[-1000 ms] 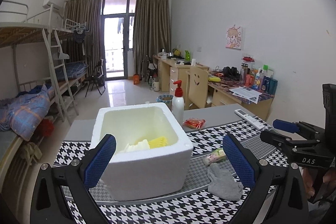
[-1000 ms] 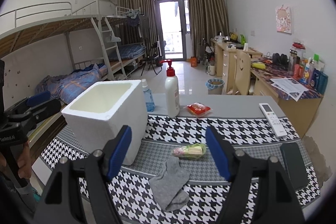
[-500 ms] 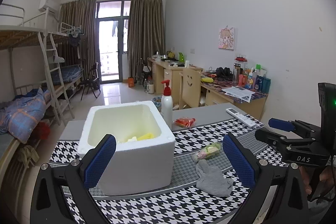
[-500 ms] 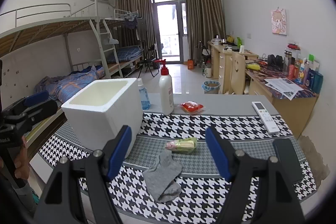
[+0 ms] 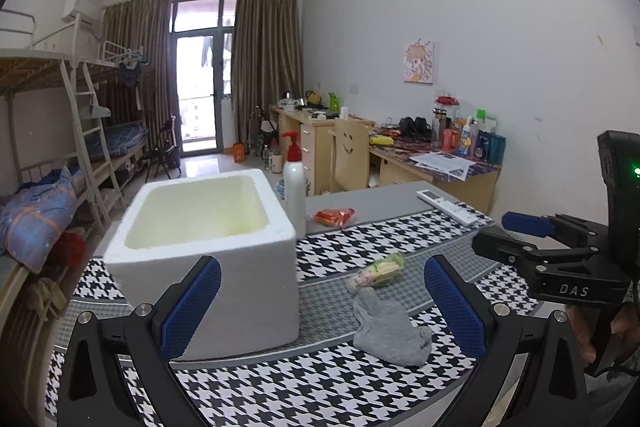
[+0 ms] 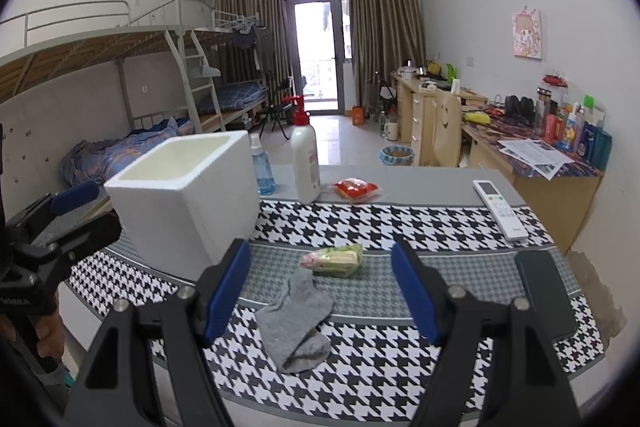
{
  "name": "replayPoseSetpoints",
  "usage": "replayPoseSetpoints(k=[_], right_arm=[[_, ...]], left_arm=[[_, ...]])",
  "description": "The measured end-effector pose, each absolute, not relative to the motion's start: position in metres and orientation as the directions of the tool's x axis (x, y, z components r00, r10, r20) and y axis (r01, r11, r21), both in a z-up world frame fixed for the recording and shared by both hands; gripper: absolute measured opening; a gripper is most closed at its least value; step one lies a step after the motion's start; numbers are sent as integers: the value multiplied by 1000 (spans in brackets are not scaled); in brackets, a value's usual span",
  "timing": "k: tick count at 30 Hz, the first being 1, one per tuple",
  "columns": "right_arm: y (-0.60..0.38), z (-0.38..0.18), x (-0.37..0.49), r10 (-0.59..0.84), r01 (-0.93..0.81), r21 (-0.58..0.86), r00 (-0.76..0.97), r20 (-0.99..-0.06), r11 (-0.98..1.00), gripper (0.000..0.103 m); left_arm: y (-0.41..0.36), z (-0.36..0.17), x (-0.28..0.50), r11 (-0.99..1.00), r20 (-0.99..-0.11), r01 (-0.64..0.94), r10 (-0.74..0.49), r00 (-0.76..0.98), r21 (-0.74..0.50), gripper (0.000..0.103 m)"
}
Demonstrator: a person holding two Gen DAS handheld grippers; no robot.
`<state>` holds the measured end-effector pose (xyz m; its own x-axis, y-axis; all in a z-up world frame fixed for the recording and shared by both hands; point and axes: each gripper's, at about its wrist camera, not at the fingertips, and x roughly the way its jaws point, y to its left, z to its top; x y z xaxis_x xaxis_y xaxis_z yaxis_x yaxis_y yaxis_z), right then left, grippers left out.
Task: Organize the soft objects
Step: 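Withdraw both tools from the box toward the grey sock and snack, then lower the left tool onto the grey sock while the right tool approaches the wrapped snack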
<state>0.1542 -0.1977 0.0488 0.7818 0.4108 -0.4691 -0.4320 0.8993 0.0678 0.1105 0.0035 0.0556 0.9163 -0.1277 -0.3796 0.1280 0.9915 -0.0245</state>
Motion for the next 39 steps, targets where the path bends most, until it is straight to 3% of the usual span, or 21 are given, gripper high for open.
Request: replayPoseSetpoints(k=[22, 39], right_arm=[[-220, 16, 168, 412, -420, 110, 746, -523, 901, 76], [-236, -13, 186, 390, -395, 138, 678, -623, 908, 76]], left_arm=[[-34, 5, 134, 985, -475, 167, -167, 864, -43, 102], [-65, -38, 162, 983, -593, 176, -171, 787, -50, 102]])
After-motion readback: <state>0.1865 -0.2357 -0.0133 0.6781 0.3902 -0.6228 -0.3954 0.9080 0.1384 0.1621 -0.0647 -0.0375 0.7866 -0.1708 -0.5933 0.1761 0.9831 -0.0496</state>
